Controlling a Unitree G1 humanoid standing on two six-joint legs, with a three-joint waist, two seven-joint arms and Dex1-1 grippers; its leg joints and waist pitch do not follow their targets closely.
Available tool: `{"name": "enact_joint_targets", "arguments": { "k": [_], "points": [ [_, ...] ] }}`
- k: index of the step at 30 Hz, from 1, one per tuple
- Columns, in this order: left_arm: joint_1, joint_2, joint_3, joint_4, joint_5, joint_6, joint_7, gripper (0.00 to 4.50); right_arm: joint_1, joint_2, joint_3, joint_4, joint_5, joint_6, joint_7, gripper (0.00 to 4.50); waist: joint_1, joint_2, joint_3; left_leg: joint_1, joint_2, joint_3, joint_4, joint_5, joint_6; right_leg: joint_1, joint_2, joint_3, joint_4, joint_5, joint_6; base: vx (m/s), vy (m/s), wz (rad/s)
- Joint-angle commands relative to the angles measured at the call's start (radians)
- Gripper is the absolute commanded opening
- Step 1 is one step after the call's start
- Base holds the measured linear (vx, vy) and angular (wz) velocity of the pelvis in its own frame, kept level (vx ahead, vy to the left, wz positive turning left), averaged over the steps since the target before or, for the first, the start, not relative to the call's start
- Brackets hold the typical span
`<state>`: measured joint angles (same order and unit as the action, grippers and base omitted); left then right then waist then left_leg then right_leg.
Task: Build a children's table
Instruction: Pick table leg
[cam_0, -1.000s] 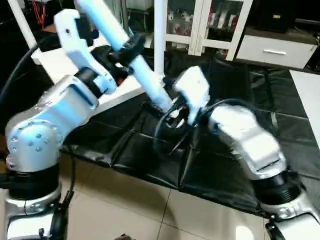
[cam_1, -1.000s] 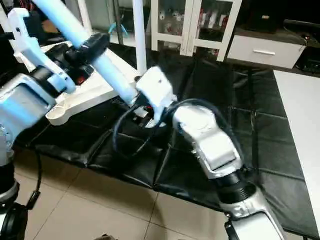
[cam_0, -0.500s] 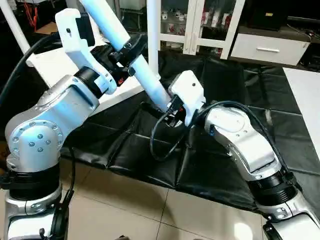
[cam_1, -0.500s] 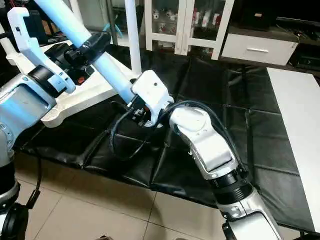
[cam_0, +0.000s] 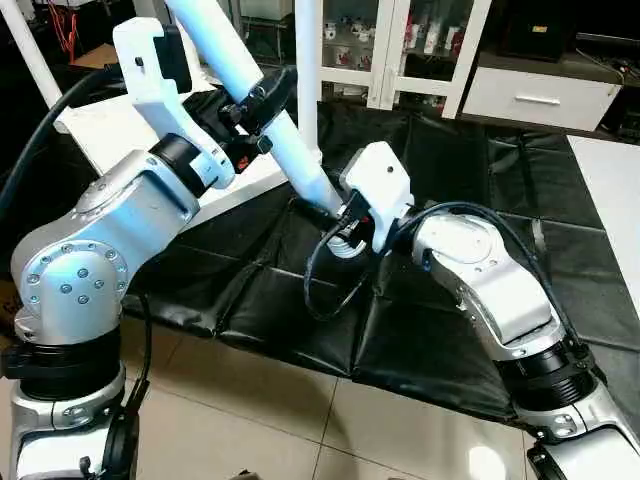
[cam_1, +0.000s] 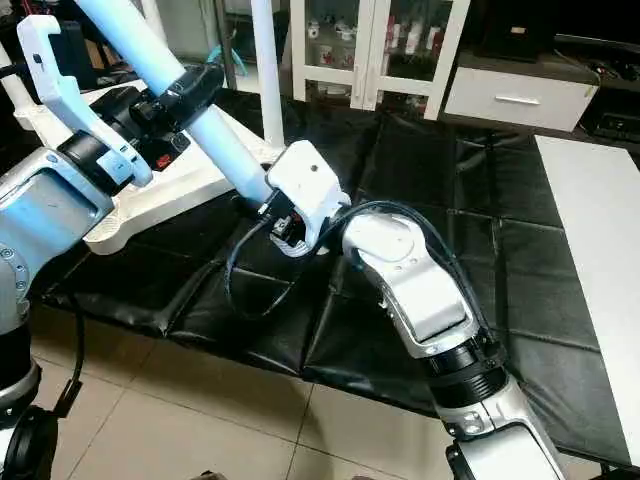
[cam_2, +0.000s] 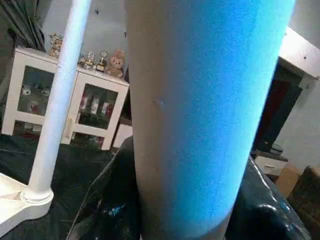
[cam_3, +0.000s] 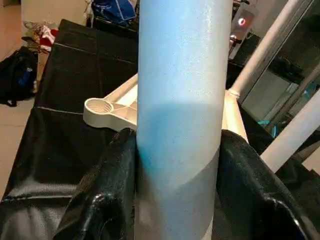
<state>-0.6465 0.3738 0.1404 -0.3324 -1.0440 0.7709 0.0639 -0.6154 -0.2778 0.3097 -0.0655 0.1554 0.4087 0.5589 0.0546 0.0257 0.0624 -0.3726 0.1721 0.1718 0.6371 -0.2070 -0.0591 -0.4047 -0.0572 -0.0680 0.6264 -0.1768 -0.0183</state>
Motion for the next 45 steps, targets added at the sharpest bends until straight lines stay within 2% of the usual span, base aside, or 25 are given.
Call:
{"name": "enact_joint_targets", "arguments": {
  "k": [1,2,3,5,8,9,10,11,12,15,18,22,24,26,32,35,37,42,43,45],
  "points": [
    [0.016,0.021,0.007,-0.031,-0.013,0.026,-0.037,2.42,0.01,-0.003,-0.018,-0.01,0.032,-0.011,0.053,1.86,-0.001,0.011,-0.071,0.006,0.042,-0.022,-0.079,-0.175,-0.043,0.055,-0.068,0.056,-0.068,-0.232,-0.154,0.0,0.0,0.0],
    [0.016,0.021,0.007,-0.031,-0.013,0.026,-0.037,2.45,0.01,-0.003,-0.018,-0.01,0.032,-0.011,0.054,1.84,-0.001,0.01,-0.071,0.007,0.042,-0.022,-0.079,-0.177,-0.041,0.054,-0.068,0.055,-0.068,-0.234,-0.153,0.0,0.0,0.0],
    [0.031,0.037,0.01,-0.048,-0.029,0.028,-0.085,2.53,0.016,-0.006,-0.037,-0.028,0.085,-0.011,0.104,1.82,-0.001,0.011,-0.07,0.007,0.044,-0.022,-0.081,-0.181,-0.037,0.053,-0.07,0.056,-0.07,-0.24,-0.156,0.0,0.0,0.0],
    [0.034,0.042,0.013,-0.052,-0.033,0.028,-0.098,2.77,0.018,-0.007,-0.046,-0.036,0.11,-0.009,0.125,1.82,0.0,0.013,-0.07,0.007,0.045,-0.023,-0.081,-0.185,-0.036,0.052,-0.069,0.056,-0.068,-0.232,-0.16,0.0,0.0,0.0],
    [0.058,0.114,0.031,-0.106,-0.115,0.057,-0.271,2.94,0.037,-0.053,-0.133,-0.099,0.345,0.106,0.317,1.81,0.001,0.015,-0.069,0.009,0.045,-0.024,-0.082,-0.2,-0.02,0.056,-0.069,0.056,-0.069,-0.238,-0.168,0.0,0.0,0.0],
    [0.061,0.129,0.034,-0.119,-0.127,0.057,-0.31,3.13,0.044,-0.08,-0.133,-0.099,0.366,0.122,0.364,1.81,0.005,0.017,-0.071,0.011,0.048,-0.025,-0.082,-0.189,-0.015,0.055,-0.068,0.055,-0.067,-0.227,-0.172,0.0,0.0,0.0],
    [0.061,0.137,0.035,-0.126,-0.131,0.055,-0.336,3.13,0.047,-0.097,-0.132,-0.096,0.375,0.131,0.394,1.81,0.007,0.017,-0.068,0.012,0.048,-0.024,-0.082,-0.189,-0.012,0.052,-0.065,0.054,-0.069,-0.225,-0.178,0.0,0.0,0.0],
    [0.06,0.142,0.035,-0.129,-0.131,0.053,-0.351,3.31,0.049,-0.108,-0.13,-0.092,0.378,0.133,0.415,1.81,0.006,0.015,-0.066,0.01,0.047,-0.021,-0.082,-0.194,-0.015,0.051,-0.067,0.054,-0.069,-0.233,-0.185,0.0,0.0,0.0],
    [0.06,0.152,0.04,-0.132,-0.139,0.051,-0.383,3.31,0.052,-0.131,-0.125,-0.082,0.382,0.135,0.457,1.81,0.006,0.015,-0.065,0.008,0.045,-0.022,-0.082,-0.2,-0.016,0.053,-0.069,0.054,-0.071,-0.247,-0.185,0.0,0.0,0.0],
    [0.056,0.162,0.055,-0.126,-0.167,0.058,-0.421,3.49,0.054,-0.163,-0.115,-0.069,0.387,0.137,0.514,1.81,0.007,0.012,-0.064,0.009,0.042,-0.021,-0.081,-0.213,-0.017,0.053,-0.071,0.055,-0.079,-0.324,-0.165,0.0,0.0,0.0],
    [0.043,0.185,0.076,-0.097,-0.219,0.073,-0.472,3.5,0.048,-0.231,-0.088,-0.074,0.407,0.163,0.614,1.81,0.008,0.013,-0.063,0.01,0.04,-0.022,-0.079,-0.222,-0.014,0.052,-0.068,0.053,-0.083,-0.363,-0.152,0.0,0.0,0.0],
    [0.039,0.227,0.067,-0.09,-0.223,0.091,-0.544,3.5,0.045,-0.275,-0.069,-0.074,0.404,0.165,0.673,1.81,0.01,0.012,-0.063,0.01,0.043,-0.025,-0.08,-0.22,-0.01,0.05,-0.07,0.052,-0.085,-0.397,-0.138,0.0,0.0,0.0],
    [0.043,0.239,0.074,-0.08,-0.223,0.096,-0.566,3.23,0.037,-0.28,-0.07,-0.06,0.395,0.159,0.689,1.81,0.01,0.017,-0.065,0.011,0.044,-0.026,-0.079,-0.216,-0.012,0.049,-0.07,0.052,-0.082,-0.385,-0.146,0.0,0.0,0.0],
    [0.051,0.245,0.079,-0.074,-0.234,0.1,-0.587,3.14,0.028,-0.282,-0.073,-0.048,0.39,0.158,0.702,1.81,0.008,0.015,-0.066,0.011,0.043,-0.025,-0.078,-0.214,-0.011,0.049,-0.069,0.051,-0.079,-0.358,-0.163,0.0,0.0,0.0],
    [0.068,0.251,0.076,-0.072,-0.236,0.094,-0.605,2.69,0.014,-0.288,-0.073,-0.035,0.4,0.162,0.718,1.81,0.009,0.017,-0.069,0.01,0.045,-0.024,-0.077,-0.189,-0.008,0.053,-0.069,0.051,-0.071,-0.292,-0.192,0.0,0.0,0.0],
    [0.064,0.244,0.082,-0.065,-0.236,0.086,-0.602,2.52,0.012,-0.286,-0.074,-0.034,0.403,0.165,0.722,1.81,0.01,0.017,-0.069,0.01,0.045,-0.023,-0.076,-0.182,-0.005,0.053,-0.069,0.052,-0.072,-0.284,-0.194,0.0,0.0,0.0],
    [0.057,0.239,0.091,-0.053,-0.237,0.08,-0.6,2.17,0.011,-0.283,-0.078,-0.03,0.402,0.166,0.729,1.81,0.011,0.014,-0.069,0.01,0.045,-0.023,-0.077,-0.181,-0.004,0.054,-0.069,0.051,-0.071,-0.285,-0.194,0.0,0.0,0.0],
    [0.054,0.232,0.102,-0.033,-0.216,0.069,-0.578,2.03,0.005,-0.278,-0.08,-0.021,0.398,0.16,0.728,1.8,0.012,0.015,-0.068,0.011,0.044,-0.022,-0.076,-0.191,-0.007,0.053,-0.07,0.051,-0.075,-0.324,-0.182,0.0,0.0,0.0],
    [0.054,0.232,0.102,-0.033,-0.216,0.069,-0.578,1.78,0.005,-0.278,-0.08,-0.021,0.398,0.16,0.728,1.8,0.011,0.014,-0.067,0.01,0.045,-0.023,-0.077,-0.191,-0.007,0.054,-0.07,0.051,-0.075,-0.327,-0.18,0.0,0.0,0.0],
    [0.051,0.226,0.105,-0.029,-0.216,0.065,-0.566,1.73,0.007,-0.276,-0.08,-0.021,0.396,0.158,0.727,1.8,0.012,0.014,-0.068,0.011,0.045,-0.023,-0.077,-0.188,-0.007,0.053,-0.07,0.051,-0.075,-0.326,-0.179,0.0,0.0,0.0]
  ]
}}
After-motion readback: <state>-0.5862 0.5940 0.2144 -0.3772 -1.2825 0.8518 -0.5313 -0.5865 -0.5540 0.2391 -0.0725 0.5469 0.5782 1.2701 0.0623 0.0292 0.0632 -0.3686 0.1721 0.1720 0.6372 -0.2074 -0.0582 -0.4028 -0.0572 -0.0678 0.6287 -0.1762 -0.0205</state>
